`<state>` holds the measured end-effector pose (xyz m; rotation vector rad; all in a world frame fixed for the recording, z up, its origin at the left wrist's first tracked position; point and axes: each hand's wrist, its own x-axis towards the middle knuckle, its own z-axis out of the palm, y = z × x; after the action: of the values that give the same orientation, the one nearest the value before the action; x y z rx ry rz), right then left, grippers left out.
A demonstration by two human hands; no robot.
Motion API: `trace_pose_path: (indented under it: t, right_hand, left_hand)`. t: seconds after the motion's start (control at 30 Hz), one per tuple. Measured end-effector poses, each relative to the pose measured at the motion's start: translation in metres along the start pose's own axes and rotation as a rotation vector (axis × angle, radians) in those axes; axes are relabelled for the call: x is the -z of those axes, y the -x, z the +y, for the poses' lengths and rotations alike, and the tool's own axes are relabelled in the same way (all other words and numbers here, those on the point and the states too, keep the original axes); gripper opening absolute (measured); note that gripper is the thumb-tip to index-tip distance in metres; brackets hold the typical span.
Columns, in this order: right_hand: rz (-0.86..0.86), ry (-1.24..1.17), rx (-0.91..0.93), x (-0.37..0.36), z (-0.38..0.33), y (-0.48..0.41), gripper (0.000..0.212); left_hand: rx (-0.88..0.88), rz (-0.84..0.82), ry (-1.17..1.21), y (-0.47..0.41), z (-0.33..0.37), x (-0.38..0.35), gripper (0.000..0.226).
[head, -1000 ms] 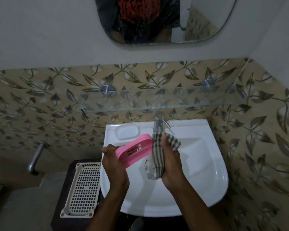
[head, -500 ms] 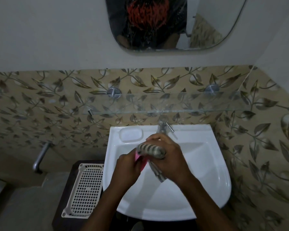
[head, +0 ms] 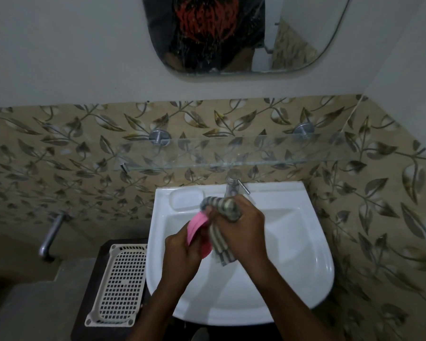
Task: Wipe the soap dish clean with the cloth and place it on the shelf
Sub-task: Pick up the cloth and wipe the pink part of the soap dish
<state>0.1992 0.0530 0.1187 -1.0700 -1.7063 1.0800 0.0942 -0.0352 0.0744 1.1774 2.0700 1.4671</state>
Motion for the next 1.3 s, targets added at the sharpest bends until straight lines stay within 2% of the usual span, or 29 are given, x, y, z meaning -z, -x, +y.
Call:
trace_pose_path:
  t: [0.03,0.1,0.13,0.23,0.33,0.43,0.47,0.5,0.6,0.7,0.77,0.83,0.93,1.0,1.1,1.17,1.23,1.3]
  right_hand:
    - [0.027,-0.081,-0.146,0.002,0.003,-0.002,0.019]
    - [-0.01,-0.269,-0.382,0.005,0.004,-0.002,0.027]
    - [-0.042,-0.332,-0.439,0.004,0.002,-0.001,0.027]
    - [-0.099,-0.333,-0.424,0.002,-0.006,0.003,0.019]
    - [-0.168,-0.235,-0.304,0.008,-0.003,0.01,0.02]
    - [-0.272,-0.056,-0.119,0.022,-0.001,0.015,0.017]
    - [-0.272,-0.011,-0.071,0.026,-0.003,0.011,0.019]
    - [-0.242,0.023,-0.027,0.027,-0.007,0.004,0.022]
    - [-0.186,0.148,0.182,0.019,-0.017,-0.026,0.034]
    - [-0.346,0.33,0.354,-0.002,-0.017,-0.03,0.046]
    - [-0.435,0.33,0.363,-0.001,-0.014,-0.015,0.048]
    - [-0.462,0.311,0.428,0.008,-0.01,0.002,0.049]
    - [-0.518,0.354,0.529,0.02,-0.009,0.014,0.05]
    - [-0.509,0.349,0.514,0.019,-0.012,0.003,0.041]
    - [-0.404,0.364,0.376,0.008,-0.018,-0.026,0.028]
    - [-0.42,0.35,0.307,0.004,-0.02,-0.03,0.026]
    - [-0.438,0.322,0.282,0.005,-0.021,-0.017,0.025]
    - [-0.384,0.248,0.267,0.009,-0.016,0.0,0.034]
  left_hand:
    - [0.062,0.021,0.1,0.001,0.001,-0.001,0.01]
    - [0.234,0.042,0.334,0.0,-0.001,-0.002,0.026]
    - [0.326,0.033,0.486,-0.002,-0.002,-0.002,0.033]
    - [0.583,-0.111,1.049,-0.012,-0.004,-0.002,0.069]
    - [0.68,-0.188,1.346,-0.016,-0.001,0.002,0.073]
    - [0.799,-0.083,1.369,-0.02,-0.008,0.007,0.094]
    - [0.833,-0.064,1.355,-0.021,-0.01,0.008,0.093]
    - [0.861,-0.061,1.343,-0.02,-0.009,0.009,0.083]
    - [0.935,-0.069,1.279,-0.017,0.003,0.006,0.024]
    - [0.985,-0.048,1.359,-0.021,0.01,0.0,0.019]
    - [0.978,-0.08,1.493,-0.026,0.014,0.001,0.014]
    - [0.959,-0.087,1.531,-0.028,0.014,0.004,0.005]
    - [0.945,-0.268,1.566,-0.024,0.014,0.008,0.026]
    - [0.992,-0.182,1.466,-0.024,0.014,0.006,0.033]
    - [1.026,-0.043,1.347,-0.026,0.015,0.0,0.019]
    - [1.03,0.022,1.337,-0.031,0.019,-0.001,0.019]
    - [1.042,0.073,1.319,-0.038,0.018,0.002,0.029]
    - [1.048,0.106,1.315,-0.041,0.02,0.003,0.034]
